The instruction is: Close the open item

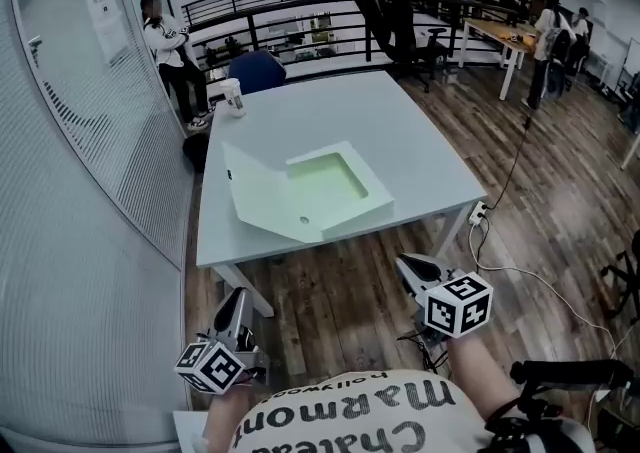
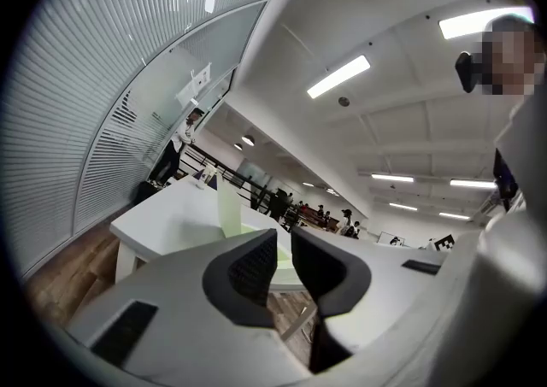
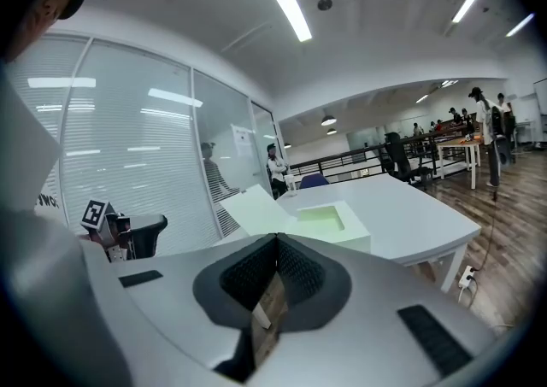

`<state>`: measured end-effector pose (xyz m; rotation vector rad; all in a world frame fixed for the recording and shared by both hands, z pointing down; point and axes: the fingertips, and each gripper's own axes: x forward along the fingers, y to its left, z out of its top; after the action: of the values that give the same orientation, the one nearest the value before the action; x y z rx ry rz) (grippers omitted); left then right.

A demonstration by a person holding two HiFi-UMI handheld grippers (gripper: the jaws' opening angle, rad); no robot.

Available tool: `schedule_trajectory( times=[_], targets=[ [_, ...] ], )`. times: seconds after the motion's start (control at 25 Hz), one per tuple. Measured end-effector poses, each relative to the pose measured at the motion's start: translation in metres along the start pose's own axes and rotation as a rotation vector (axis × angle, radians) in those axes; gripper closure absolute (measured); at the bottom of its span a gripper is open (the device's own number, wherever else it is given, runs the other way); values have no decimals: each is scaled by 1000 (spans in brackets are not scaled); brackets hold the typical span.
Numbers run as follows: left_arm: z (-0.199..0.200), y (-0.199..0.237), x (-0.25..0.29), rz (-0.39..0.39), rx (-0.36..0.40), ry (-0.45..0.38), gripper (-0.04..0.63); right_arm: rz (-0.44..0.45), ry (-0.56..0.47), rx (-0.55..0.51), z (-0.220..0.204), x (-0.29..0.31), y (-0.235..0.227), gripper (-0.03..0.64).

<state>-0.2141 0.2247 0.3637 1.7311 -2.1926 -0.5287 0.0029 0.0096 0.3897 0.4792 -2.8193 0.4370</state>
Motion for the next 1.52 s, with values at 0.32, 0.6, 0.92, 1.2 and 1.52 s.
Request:
schedule_trajectory(
  times=[0.32,0.6,0.92,1.2,1.52],
  targets=[
    [-9,26,18,-12,-71,21,551,-35,59,24,-17,20,0,617],
    [-17,51,46,17,-84,43,551,-71,66,73,-17,52,-31,617],
    [8,84,93,110,-73,-27,551,-14,47,75,21,124,-73,617],
    [30,112,133,222,-56,-105,551,54,52,41,60,182,-119,617],
    [82,158,142,416,46,-235,551,135,83,21,82,246,-169,617]
  ],
)
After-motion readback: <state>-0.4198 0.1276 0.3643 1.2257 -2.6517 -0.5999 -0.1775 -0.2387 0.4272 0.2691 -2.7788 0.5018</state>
